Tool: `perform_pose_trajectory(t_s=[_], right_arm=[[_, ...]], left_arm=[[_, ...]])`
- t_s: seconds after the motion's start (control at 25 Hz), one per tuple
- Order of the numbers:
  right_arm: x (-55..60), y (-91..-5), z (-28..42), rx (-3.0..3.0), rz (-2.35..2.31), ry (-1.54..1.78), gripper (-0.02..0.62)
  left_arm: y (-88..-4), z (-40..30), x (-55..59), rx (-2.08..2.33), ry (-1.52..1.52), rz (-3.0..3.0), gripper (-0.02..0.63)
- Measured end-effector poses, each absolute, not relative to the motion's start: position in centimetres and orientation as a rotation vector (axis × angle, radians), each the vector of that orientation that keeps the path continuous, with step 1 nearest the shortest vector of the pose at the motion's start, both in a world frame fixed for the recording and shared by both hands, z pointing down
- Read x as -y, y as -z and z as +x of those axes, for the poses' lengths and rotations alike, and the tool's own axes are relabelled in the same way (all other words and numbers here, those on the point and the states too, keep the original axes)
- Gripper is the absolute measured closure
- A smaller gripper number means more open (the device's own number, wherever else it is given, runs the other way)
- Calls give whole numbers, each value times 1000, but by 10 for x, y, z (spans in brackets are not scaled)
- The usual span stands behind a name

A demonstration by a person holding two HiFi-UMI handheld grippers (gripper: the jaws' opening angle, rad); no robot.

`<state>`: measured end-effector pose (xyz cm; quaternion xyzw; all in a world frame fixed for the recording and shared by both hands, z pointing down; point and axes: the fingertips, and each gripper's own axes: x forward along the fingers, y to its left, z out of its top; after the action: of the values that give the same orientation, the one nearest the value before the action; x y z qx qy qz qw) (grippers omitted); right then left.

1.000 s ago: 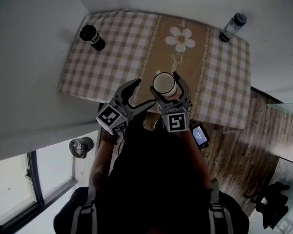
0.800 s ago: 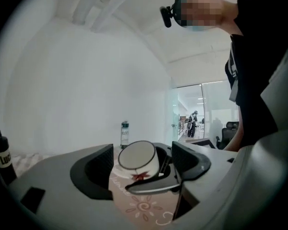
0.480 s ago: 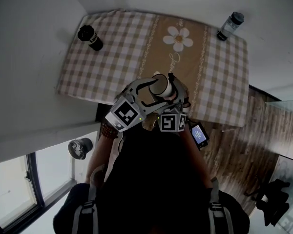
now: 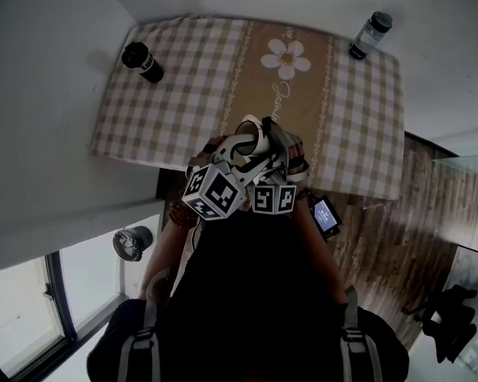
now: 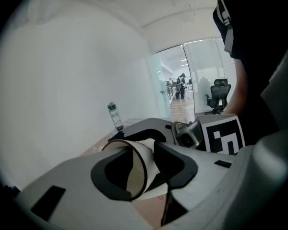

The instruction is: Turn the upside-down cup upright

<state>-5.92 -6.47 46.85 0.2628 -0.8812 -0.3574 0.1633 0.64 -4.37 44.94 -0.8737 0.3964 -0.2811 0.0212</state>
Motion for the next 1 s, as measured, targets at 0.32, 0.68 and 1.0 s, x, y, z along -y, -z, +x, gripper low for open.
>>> perform_pose_trajectory(t_s=[0.32,0.68,1.0], right_arm=[[62,-475,-60,2454,708,1101,175],[59,-483,-61,2318,607,1274,166],[68,-474,-37,2639,713,844,209]], left_arm=[[-452,8,41,-1332,803,-2811,503],[-451,-2,42,-1416,639,-2926,520],[-442,-49,56,-1622,570,-2798,525]])
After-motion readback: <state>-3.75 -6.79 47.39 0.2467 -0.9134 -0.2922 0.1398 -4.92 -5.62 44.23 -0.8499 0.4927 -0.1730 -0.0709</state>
